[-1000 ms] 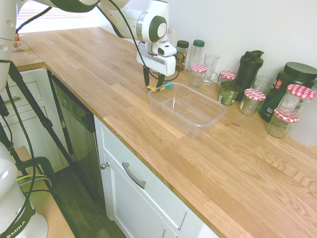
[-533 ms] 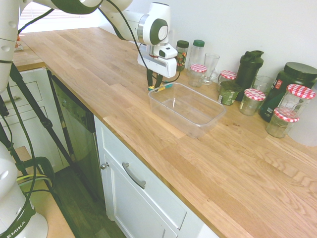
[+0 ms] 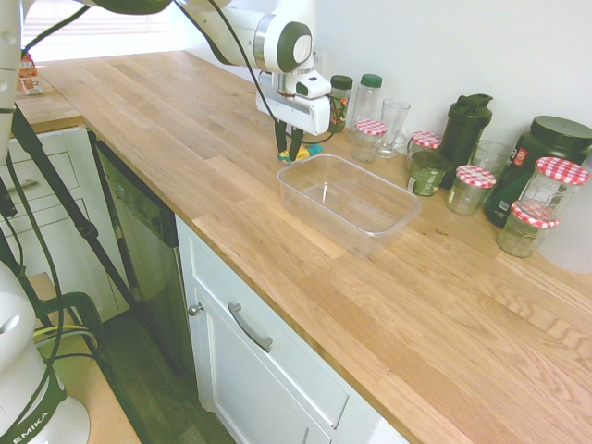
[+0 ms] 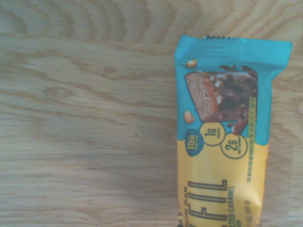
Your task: Put the protein bar into the container
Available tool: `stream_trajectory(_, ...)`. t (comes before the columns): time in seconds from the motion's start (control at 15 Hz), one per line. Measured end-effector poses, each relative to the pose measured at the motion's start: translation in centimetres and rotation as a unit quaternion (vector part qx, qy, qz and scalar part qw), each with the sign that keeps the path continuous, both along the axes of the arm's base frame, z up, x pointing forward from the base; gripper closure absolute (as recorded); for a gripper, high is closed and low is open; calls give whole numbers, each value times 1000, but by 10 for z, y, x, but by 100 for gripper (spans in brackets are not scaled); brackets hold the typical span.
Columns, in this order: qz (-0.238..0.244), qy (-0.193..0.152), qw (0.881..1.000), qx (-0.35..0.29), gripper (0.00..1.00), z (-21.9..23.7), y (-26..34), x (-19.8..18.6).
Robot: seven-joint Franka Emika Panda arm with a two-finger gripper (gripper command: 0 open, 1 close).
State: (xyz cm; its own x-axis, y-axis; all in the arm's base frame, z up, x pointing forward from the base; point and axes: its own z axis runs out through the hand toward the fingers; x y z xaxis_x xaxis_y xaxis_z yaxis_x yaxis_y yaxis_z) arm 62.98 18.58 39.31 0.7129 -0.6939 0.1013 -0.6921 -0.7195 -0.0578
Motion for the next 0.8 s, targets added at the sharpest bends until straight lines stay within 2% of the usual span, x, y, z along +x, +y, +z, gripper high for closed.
stream_trajectory(0.2, -10, -27, 1000, -2, 100, 64, -22, -32)
stream_trajectory(0.4, -38, -34, 999, 3, 100, 100, -82, -56)
stream_trajectory(0.6, -59, -19, 998, 10, 100, 83, -143, -65)
stream_trajectory(0.8, -65, -7, 998, 13, 100, 57, -167, -70)
